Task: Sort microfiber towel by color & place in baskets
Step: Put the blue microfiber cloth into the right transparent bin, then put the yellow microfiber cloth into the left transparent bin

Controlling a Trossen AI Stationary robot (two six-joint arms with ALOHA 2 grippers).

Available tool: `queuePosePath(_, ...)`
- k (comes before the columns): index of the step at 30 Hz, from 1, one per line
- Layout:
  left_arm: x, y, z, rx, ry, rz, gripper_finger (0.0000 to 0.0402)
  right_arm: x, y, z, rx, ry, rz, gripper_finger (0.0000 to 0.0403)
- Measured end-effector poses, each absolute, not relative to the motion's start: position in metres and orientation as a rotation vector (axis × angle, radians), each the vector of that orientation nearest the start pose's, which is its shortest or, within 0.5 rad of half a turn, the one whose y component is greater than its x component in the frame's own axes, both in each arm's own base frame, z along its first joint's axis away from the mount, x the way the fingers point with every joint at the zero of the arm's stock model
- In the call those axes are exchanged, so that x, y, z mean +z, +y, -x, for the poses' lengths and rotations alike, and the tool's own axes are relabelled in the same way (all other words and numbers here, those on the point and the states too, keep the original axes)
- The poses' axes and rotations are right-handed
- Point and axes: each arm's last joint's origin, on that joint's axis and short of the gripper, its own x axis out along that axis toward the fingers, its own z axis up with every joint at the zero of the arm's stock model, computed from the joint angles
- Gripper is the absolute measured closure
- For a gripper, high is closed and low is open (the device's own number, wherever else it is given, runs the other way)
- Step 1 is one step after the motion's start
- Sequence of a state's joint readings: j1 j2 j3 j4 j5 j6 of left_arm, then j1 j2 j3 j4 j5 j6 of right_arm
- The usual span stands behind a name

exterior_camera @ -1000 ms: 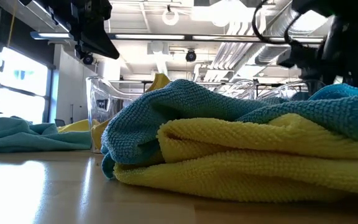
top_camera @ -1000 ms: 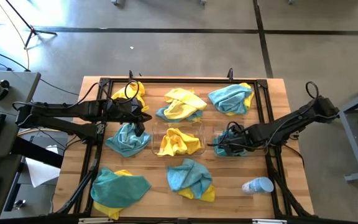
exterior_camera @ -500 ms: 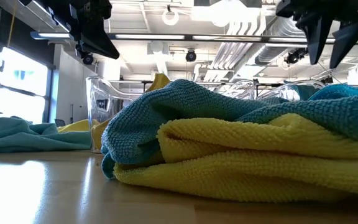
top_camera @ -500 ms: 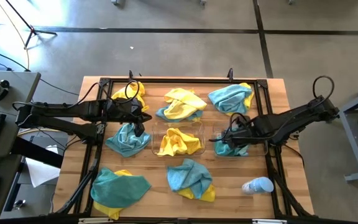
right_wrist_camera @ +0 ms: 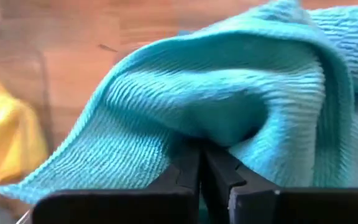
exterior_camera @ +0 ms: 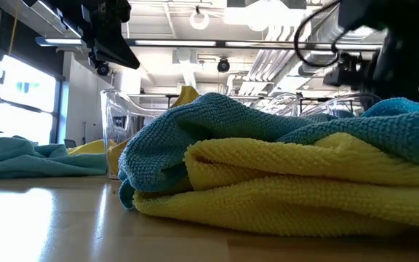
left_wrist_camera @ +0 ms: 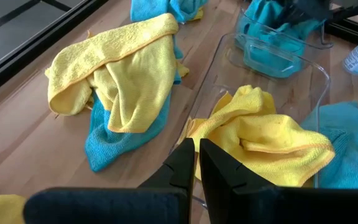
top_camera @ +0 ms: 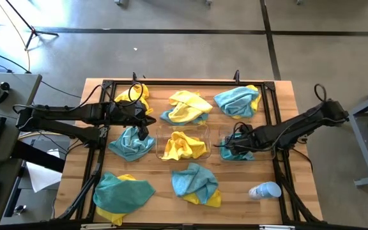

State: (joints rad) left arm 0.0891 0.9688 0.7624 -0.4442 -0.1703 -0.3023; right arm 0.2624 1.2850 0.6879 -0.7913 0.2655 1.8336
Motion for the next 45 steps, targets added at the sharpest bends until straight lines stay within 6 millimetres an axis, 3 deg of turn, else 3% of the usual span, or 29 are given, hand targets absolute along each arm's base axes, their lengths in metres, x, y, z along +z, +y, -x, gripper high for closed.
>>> queuePosePath(5,0.271,0.023,-0.198,0.347,0.609,0.263,0.0387,0.154,0.040,-0.189,-1.126,0.843,-1.221,0.0394)
queuePosePath(11,0.271,0.023,-0.198,0.347,0.609,0.263,0.0387,0.165,0.042,-0.194,-1.108,0.871,-1.192,0.0401)
queuePosePath(16,0.271,0.023,-0.198,0.346,0.609,0.263,0.0387,0.193,0.045,-0.202,-1.096,0.911,-1.179,0.0402)
queuePosePath(25,0.271,0.023,-0.198,0.347,0.609,0.263,0.0387,0.264,0.047,-0.208,-1.076,0.947,-1.062,0.0402)
queuePosePath(29,0.271,0.023,-0.198,0.347,0.608,0.264,0.0387,0.281,0.046,-0.211,-1.008,0.938,-0.979,0.0402)
queuePosePath(33,0.271,0.023,-0.198,0.350,0.605,0.276,0.0387,0.280,0.045,-0.208,-1.003,0.964,-0.904,0.0403)
queuePosePath(38,0.271,0.023,-0.198,0.376,0.591,0.349,0.0382,0.265,0.037,-0.193,-1.000,0.983,-0.932,0.0403)
queuePosePath(41,0.272,0.024,-0.198,0.410,0.580,0.375,0.0365,0.258,0.031,-0.180,-0.949,0.930,-0.969,0.0403)
queuePosePath(45,0.272,0.025,-0.197,0.471,0.560,0.391,0.0324,0.266,0.021,-0.167,-0.818,0.787,-0.958,0.0403)
